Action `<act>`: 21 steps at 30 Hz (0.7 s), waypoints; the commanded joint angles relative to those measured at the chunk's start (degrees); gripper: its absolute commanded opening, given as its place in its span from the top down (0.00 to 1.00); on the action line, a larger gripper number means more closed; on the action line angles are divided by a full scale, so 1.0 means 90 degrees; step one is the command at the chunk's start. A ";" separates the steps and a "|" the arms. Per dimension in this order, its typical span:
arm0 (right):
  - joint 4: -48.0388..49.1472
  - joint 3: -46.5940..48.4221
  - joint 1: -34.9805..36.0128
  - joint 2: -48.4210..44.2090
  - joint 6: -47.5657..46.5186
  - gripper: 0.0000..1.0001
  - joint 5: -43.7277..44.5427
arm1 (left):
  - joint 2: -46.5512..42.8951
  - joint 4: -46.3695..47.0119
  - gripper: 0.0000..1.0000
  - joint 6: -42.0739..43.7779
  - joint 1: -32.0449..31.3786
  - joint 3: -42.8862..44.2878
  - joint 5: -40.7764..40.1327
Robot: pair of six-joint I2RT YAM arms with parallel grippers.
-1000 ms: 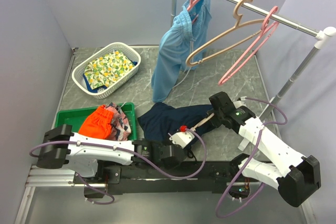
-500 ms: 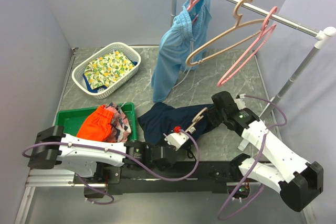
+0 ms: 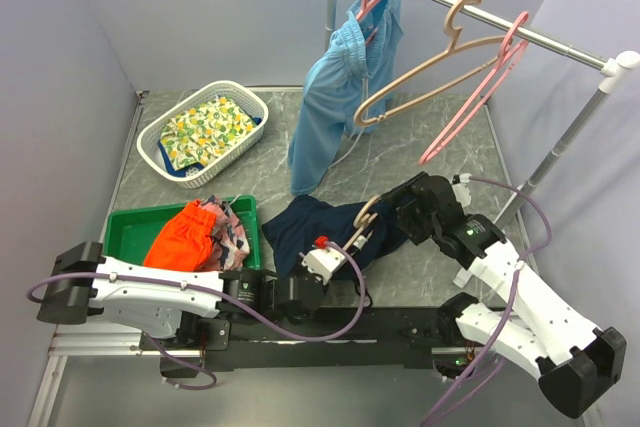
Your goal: Place the shorts on the hanger
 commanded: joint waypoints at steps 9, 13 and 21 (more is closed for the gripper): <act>0.0428 -0.0195 -0.0263 -0.0662 -0.1108 0.00 0.0437 | -0.0566 0.0301 0.99 -0.0399 0.0015 -0.0151 0.0067; 0.0651 -0.0292 -0.0478 -0.0916 -0.1381 0.00 0.0281 | -0.0693 0.0331 0.99 -0.0448 0.0015 -0.0239 0.0165; 0.1666 -0.1024 -0.0440 -0.1822 -0.2786 0.19 -0.0431 | -0.0996 -0.0147 0.99 -0.0555 0.0034 -0.0073 0.0604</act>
